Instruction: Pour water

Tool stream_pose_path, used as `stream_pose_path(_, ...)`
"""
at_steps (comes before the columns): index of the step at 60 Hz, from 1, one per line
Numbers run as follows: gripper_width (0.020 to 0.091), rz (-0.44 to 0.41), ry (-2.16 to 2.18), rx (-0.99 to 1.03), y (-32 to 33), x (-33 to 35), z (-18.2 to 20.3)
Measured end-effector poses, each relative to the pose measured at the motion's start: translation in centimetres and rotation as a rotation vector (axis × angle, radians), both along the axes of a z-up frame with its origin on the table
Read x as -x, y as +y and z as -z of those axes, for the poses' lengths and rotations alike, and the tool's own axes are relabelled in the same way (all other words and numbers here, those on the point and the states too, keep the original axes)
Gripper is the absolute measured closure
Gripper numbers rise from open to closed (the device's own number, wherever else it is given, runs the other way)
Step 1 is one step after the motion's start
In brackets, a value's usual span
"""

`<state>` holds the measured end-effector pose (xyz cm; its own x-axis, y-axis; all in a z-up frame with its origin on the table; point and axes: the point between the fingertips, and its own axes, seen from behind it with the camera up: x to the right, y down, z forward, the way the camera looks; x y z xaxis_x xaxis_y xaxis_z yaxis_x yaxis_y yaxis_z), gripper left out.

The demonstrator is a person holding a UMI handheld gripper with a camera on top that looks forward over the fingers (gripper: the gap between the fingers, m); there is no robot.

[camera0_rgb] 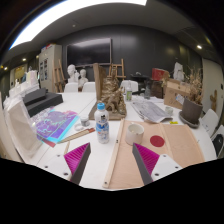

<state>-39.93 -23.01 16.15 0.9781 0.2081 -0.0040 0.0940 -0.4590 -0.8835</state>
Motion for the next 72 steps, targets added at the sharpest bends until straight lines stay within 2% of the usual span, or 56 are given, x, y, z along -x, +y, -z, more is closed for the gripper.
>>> stream_pose_path(18,0.0244,0.107,0.000,-0.044,13.8,6.6,6.1)
stream_pose_path(27,0.0279,0.147,-0.006,-0.048,18.2,8.3,9.1)
stream_pose_path(31,0.0341,0.166,-0.010,-0.053,19.6,8.6,9.9)
stream_pose_path(35,0.0500,0.176,-0.019,-0.064,20.5,8.6,10.3)
stream_pose_path(37,0.0591,0.189,-0.032,-0.077,20.8,8.2,10.3)
stream_pose_path(41,0.0613,0.184,-0.028,-0.089,21.0,8.4,10.2)
stream_pose_path(50,0.0733,0.181,-0.048,-0.098,21.0,8.2,10.2)
stream_pose_path(59,0.0737,0.175,-0.027,-0.090,20.8,8.4,9.3)
stream_pose_path(72,0.0741,0.192,0.489,-0.076,21.2,10.0,1.7)
